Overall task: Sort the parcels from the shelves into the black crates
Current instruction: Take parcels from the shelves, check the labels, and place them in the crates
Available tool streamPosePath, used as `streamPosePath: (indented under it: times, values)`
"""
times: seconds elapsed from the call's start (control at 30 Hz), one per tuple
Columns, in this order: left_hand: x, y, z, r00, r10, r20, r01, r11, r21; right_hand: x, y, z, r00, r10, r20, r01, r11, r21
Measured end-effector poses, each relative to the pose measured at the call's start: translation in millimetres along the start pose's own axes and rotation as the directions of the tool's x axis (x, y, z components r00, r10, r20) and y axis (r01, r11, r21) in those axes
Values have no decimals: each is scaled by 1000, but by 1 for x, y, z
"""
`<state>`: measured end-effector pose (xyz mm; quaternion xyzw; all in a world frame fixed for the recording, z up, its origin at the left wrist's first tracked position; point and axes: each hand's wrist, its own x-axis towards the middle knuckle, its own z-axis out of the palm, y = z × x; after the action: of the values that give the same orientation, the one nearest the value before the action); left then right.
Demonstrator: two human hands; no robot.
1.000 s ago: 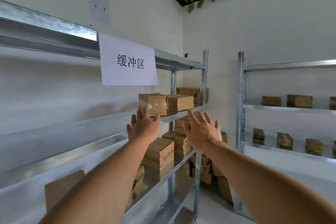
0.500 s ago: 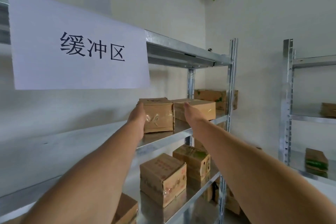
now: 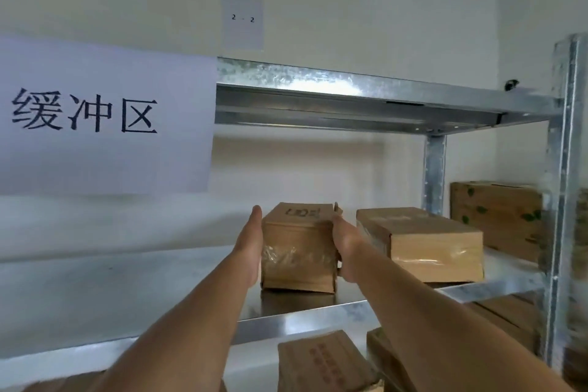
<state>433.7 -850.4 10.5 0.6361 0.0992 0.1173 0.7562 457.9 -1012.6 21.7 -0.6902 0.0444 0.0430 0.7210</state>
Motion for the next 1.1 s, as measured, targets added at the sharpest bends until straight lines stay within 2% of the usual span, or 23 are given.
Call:
streamPosePath:
  times: [0.1, 0.2, 0.53, 0.73, 1.0, 1.1]
  values:
    - [-1, 2, 4, 998, 16, -66, -15, 1000, 6, 9, -6, -9, 994, 12, 106, -19, 998, 64]
    - [-5, 7, 3, 995, 13, -101, -10, 999, 38, 27, -8, -25, 989, 14, 145, -38, 985, 166]
    - [-27, 4, 17, 991, 58, -120, -51, 996, 67, 33, -1, -48, 946, -56, 320, -2, 984, 180]
    - [-30, 10, 11, 987, 102, -128, -88, 990, 111, 35, -6, -50, 927, -129, 353, 80, 985, 150]
    - [-28, 9, 16, 977, 145, -154, -141, 989, 37, 45, -10, -64, 920, -157, 360, 84, 974, 211]
    - [-28, 11, 19, 972, 151, -181, -143, 988, 56, 44, -9, -65, 922, -167, 348, 91, 970, 224]
